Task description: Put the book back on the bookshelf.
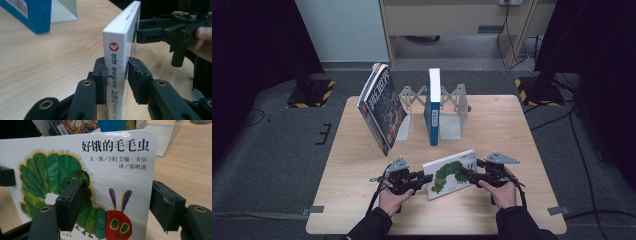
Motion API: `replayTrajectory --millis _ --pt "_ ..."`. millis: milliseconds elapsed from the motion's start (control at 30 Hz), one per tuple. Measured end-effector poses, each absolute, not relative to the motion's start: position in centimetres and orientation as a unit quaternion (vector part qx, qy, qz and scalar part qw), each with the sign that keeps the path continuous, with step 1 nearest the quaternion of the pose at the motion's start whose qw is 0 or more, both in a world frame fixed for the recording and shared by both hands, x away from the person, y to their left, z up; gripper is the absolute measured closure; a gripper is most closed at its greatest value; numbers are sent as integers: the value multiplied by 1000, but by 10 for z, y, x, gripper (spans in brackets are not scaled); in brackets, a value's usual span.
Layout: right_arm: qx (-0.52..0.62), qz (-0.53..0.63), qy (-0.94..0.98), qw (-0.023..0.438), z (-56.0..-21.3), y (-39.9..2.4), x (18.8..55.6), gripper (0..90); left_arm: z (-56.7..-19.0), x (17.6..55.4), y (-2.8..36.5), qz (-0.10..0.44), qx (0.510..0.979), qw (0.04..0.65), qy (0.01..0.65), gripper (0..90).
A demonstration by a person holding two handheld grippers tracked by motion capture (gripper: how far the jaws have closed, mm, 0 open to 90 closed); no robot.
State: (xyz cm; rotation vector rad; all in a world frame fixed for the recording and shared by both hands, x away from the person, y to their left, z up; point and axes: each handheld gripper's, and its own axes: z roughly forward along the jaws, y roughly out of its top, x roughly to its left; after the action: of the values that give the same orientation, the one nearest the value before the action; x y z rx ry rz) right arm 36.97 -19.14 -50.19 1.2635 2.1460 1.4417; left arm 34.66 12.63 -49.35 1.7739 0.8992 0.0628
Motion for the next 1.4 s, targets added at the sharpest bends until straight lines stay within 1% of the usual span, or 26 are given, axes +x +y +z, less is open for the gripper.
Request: replayTrajectory --millis 67,233,300,400,533,667,767,900,933,1000,1067,1400 --pt "430 502 739 133 -500 -191 370 310 -490 347 128 35 745 551 375 675" --pt "420 500 744 139 -502 -192 368 316 -499 345 126 23 750 546 371 665" --pt "420 502 743 139 -502 -193 367 315 -502 344 124 16 747 554 367 648" --pt "416 507 742 139 -503 -194 366 313 -503 343 120 16 753 555 354 594" --pt "416 508 740 142 -504 -193 366 313 -507 344 118 13 753 559 348 561" --pt "412 509 743 141 -504 -193 365 313 -512 343 111 15 768 545 336 531" --pt "413 510 742 139 -504 -193 365 313 -513 344 110 11 771 542 335 532" --pt "413 510 743 137 -504 -192 365 322 -519 345 103 10 785 525 329 524" --pt "413 509 743 136 -504 -192 365 325 -520 345 99 12 788 521 328 525" --pt "410 509 745 134 -504 -192 365 328 -521 345 96 15 792 513 329 556" --pt "409 512 745 130 -504 -191 365 327 -522 345 96 16 792 510 335 625" --pt "409 517 743 114 -502 -193 366 305 -511 343 95 -9 799 501 332 706"
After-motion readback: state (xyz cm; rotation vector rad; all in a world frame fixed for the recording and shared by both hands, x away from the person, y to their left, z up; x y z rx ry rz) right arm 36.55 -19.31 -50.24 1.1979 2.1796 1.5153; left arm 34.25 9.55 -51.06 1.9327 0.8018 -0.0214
